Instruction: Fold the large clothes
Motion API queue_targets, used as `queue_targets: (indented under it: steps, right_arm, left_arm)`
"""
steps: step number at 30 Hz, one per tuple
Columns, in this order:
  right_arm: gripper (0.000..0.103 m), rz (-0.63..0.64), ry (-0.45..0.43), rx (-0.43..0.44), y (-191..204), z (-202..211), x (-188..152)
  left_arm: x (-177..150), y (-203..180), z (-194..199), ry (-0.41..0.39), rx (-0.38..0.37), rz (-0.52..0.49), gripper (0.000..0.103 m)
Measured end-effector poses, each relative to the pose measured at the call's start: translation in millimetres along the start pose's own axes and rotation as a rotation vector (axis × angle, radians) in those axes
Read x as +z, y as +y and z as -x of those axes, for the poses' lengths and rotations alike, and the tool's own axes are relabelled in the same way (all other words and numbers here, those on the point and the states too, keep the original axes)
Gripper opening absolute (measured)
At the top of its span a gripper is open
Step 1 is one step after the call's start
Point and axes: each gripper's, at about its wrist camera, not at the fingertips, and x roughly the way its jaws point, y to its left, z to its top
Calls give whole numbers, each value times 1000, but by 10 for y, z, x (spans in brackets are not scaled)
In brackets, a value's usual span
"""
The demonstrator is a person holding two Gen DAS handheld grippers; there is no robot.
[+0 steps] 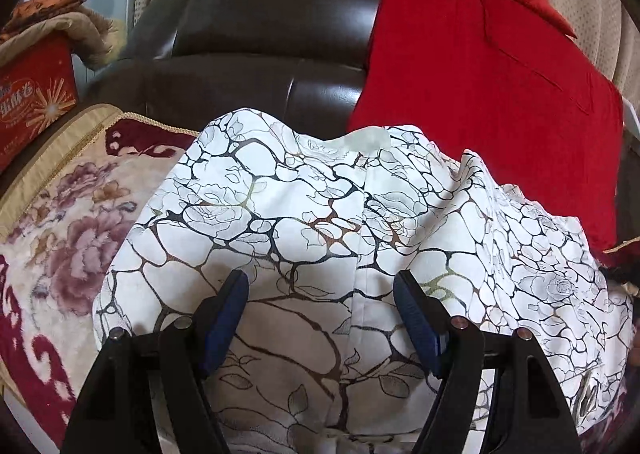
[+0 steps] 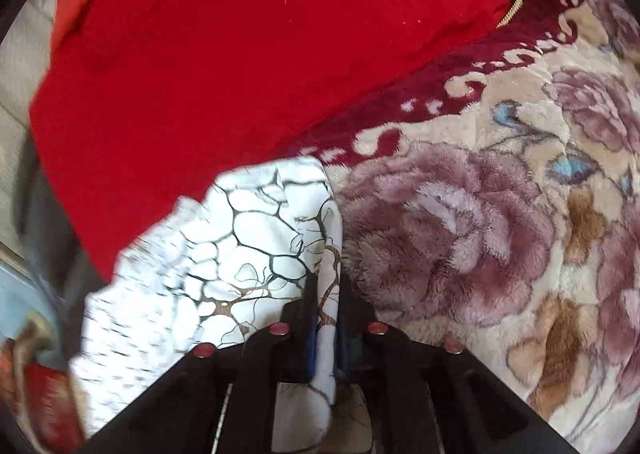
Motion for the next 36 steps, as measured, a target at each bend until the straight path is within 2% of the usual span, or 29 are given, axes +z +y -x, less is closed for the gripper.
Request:
queue_targets:
  steps: [1,3,4,6,8,11,12,15,17,18,20,23,26,33,36]
  right_arm:
    - [35,5,-25,9,7,110,-4]
    - [78,33,-114,40,32,423,-65]
    - [82,50,-166,60,52,580,-110]
    - [82,135,-255,102,150,880,-224]
    - [82,242,-293,139,293,1110,-359]
    - [79,378,-234,247,464,1214,-681]
    - [74,408,-223,246,504,1212,-757]
    - [71,521,-158,150,644,1034,-1043]
    - [71,535,-49,102,653,777,-1141]
    - [70,534,25,40,609,537,-1201]
    - [70,560,65,-32,593,335,-1275]
    - [71,671,6,-123,742,310,-1426]
    - [71,693,-20,-161,776,285,-1481]
    - [71,700,-23,-180,827,269,-1497]
    - [71,704,-29,-185,820,251,-1496]
  left_arm:
    - [5,-15,13,-2,-1,2,75]
    - [8,-42,75,-7,-16,16,75]
    - [9,-59,117,-14,-24,26,75]
    - [-9,-113,232,-36,-37,34,75]
    - [-24,-198,327,-59,-53,25,78]
    - [-93,-409,462,-93,-70,-32,86]
    - [-119,-475,487,-95,-68,-53,88]
    - [-183,-699,455,-74,-41,-127,93]
    - [-244,-825,330,-15,-5,-174,94]
    - [-281,-890,240,31,16,-202,94]
    - [-349,-989,121,58,76,-275,94]
    - [-383,-1039,102,35,97,-325,97]
    - [-344,-933,84,62,42,-283,98]
    - [-398,-819,-3,68,-17,-251,102]
    - [-402,-825,-11,83,-14,-248,103]
